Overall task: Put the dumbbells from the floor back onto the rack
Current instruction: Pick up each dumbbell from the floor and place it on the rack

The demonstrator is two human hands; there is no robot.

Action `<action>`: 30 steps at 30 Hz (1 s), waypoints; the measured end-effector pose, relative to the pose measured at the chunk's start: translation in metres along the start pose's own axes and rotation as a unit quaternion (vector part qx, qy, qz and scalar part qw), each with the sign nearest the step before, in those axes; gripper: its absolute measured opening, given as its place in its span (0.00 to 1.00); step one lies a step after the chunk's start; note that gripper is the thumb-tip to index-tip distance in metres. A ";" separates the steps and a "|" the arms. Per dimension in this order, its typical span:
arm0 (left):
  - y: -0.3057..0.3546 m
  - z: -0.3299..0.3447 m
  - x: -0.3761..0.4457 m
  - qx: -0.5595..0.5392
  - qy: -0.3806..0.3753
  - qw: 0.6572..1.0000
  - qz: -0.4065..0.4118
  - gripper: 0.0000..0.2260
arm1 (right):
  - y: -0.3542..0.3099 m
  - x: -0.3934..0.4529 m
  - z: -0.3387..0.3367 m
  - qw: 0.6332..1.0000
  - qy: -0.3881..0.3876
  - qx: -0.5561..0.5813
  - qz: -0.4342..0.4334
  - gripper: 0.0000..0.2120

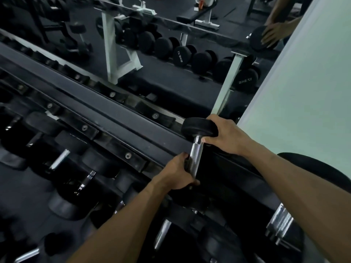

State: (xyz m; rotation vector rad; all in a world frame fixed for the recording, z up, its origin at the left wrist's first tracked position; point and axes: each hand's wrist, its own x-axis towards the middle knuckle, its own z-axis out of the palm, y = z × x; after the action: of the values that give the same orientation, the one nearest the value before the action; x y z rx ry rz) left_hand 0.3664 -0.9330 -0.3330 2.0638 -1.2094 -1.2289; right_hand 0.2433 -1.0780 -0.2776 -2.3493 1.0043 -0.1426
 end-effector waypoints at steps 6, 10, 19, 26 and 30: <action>0.004 -0.004 -0.011 0.045 0.022 0.998 0.031 0.29 | -0.002 -0.003 -0.001 1.000 -0.001 -0.005 0.018 0.20; -0.001 -0.011 -0.021 0.015 0.046 0.998 0.027 0.23 | -0.009 -0.006 -0.003 0.999 -0.007 -0.024 0.026 0.24; -0.039 -0.053 -0.069 0.007 0.177 0.984 -0.003 0.21 | -0.091 0.011 0.009 0.992 0.033 -0.091 -0.079 0.31; -0.112 -0.109 -0.146 0.027 0.261 0.961 -0.084 0.21 | -0.205 0.027 0.068 0.969 -0.034 -0.118 -0.212 0.30; -0.171 -0.129 -0.200 0.017 0.302 0.944 -0.130 0.18 | -0.279 0.022 0.128 0.948 -0.109 -0.129 -0.270 0.30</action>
State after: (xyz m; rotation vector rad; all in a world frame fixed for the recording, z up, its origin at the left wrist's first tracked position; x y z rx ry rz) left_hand 0.5115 -0.6812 -0.2984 2.4247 -0.6902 -0.5829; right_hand 0.4746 -0.8793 -0.2340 -2.7560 0.2657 0.0464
